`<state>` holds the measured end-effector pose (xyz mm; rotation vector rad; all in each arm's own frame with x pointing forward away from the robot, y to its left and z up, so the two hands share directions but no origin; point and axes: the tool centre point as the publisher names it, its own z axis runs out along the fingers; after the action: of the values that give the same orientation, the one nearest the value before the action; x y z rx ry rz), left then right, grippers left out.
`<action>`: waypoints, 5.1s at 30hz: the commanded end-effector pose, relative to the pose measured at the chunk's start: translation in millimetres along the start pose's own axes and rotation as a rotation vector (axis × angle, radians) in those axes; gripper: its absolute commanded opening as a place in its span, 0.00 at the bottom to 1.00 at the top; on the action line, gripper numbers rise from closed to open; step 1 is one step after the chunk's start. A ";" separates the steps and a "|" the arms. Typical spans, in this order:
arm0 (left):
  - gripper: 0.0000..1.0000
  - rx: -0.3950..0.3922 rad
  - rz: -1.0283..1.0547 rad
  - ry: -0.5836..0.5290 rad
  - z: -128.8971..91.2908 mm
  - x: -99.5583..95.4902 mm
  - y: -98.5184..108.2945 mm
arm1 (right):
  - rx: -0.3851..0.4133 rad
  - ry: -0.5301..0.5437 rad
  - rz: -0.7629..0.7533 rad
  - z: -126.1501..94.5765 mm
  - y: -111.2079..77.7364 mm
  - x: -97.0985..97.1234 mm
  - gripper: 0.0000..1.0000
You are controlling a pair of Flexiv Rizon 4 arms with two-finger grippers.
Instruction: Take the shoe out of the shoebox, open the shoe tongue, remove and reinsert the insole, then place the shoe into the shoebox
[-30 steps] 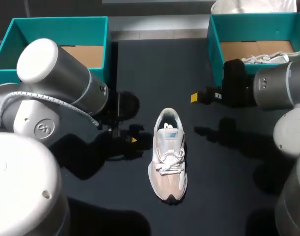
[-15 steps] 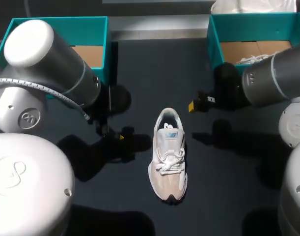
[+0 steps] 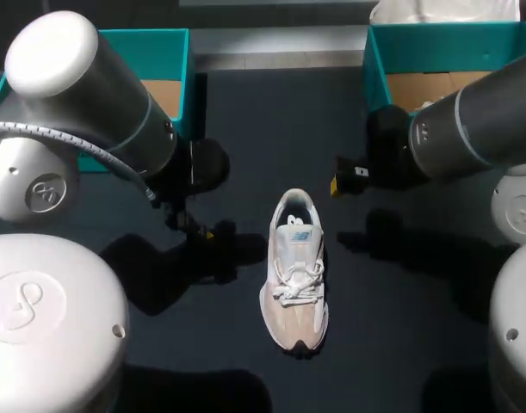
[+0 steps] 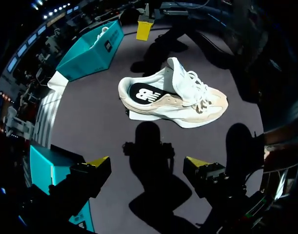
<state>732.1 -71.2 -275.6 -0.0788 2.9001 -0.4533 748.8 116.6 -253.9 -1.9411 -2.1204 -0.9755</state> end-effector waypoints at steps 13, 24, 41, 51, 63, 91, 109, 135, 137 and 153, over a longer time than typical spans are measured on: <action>1.00 0.002 0.001 -0.002 -1.0 1.4 1.8 | 0.032 -0.244 -0.016 21.0 -11.1 6.9 0.00; 1.00 0.002 0.001 -0.002 -1.0 1.4 1.8 | 0.056 -0.340 0.031 61.3 -9.6 13.7 0.00; 1.00 0.002 0.001 -0.002 -1.0 1.4 1.8 | 0.079 -0.372 0.091 103.4 -34.1 1.8 0.00; 1.00 0.001 0.024 -0.029 -15.9 0.0 10.8 | 0.088 -0.375 0.111 112.0 -33.1 3.7 0.00; 1.00 0.035 0.044 -0.064 -52.5 3.4 38.5 | 0.109 -0.393 0.093 123.2 -37.2 3.4 0.00; 1.00 0.035 0.044 -0.064 -52.5 3.4 38.5 | 0.027 -0.463 0.043 130.9 -22.4 -19.4 0.00; 1.00 0.035 0.044 -0.064 -52.5 3.4 38.5 | -0.059 -0.443 -0.042 126.5 -17.3 -13.4 0.00; 1.00 0.035 0.044 -0.064 -52.5 3.4 38.5 | -0.060 -0.484 -0.007 145.5 -16.9 -29.1 0.00; 1.00 0.035 0.044 -0.064 -52.5 3.4 38.5 | -0.040 -0.478 0.025 135.8 -13.7 -25.9 0.00; 1.00 0.035 0.044 -0.064 -52.5 3.4 38.5 | 0.246 -0.520 0.276 107.2 -20.8 -15.8 0.00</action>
<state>718.7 -20.9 -239.3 -0.0249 2.8250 -0.4840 766.1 158.1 -351.0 -2.4583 -1.9861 -0.1679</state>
